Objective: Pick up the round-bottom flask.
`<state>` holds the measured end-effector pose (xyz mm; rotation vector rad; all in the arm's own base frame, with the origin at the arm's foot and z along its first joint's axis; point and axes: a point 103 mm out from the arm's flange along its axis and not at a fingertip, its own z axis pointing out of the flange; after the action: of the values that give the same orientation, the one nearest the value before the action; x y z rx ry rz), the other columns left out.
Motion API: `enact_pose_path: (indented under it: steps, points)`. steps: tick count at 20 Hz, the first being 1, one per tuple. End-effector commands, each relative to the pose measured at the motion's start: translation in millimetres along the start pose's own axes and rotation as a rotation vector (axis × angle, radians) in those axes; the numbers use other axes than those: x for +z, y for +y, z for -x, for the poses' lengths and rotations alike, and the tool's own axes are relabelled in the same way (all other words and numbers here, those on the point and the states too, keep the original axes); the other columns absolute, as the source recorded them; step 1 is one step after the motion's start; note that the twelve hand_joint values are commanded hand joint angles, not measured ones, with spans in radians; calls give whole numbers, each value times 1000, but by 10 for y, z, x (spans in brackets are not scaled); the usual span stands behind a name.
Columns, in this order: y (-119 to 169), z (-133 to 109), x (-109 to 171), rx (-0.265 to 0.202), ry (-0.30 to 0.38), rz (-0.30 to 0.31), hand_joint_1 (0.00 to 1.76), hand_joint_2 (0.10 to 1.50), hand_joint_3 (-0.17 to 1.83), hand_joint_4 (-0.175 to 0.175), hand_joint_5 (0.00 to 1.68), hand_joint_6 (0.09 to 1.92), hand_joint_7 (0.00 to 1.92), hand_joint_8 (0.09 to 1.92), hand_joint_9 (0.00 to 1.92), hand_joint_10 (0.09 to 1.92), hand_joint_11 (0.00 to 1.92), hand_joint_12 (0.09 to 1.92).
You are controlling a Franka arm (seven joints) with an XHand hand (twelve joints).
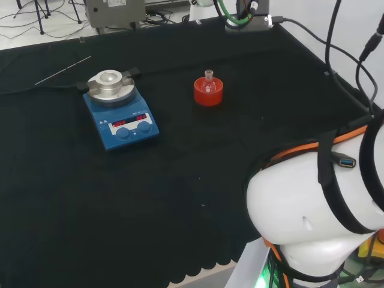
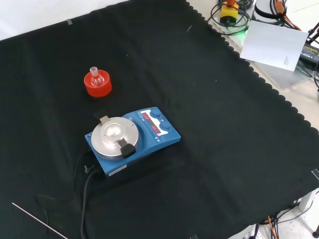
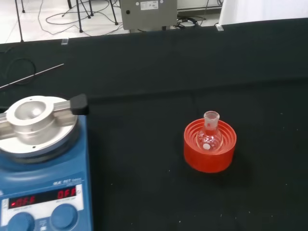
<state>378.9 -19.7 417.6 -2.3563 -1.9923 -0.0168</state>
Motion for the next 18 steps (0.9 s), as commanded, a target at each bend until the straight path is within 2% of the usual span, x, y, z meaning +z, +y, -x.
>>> enact_pose_path:
  steps: [1, 11, 18]
  points:
    - [408, 250, 344, 32, 23, -4, 336, 1206, 193, -58, 265, 87, 131, 591, 212, 679, 0, 1103]
    - [1073, 451, 736, 38, 36, -43, 347, 1206, 195, -61, 268, 87, 131, 596, 214, 680, 0, 1114]
    - [1341, 513, 1029, 50, 38, -60, 353, 1203, 195, -63, 274, 87, 131, 601, 219, 683, 0, 1123]
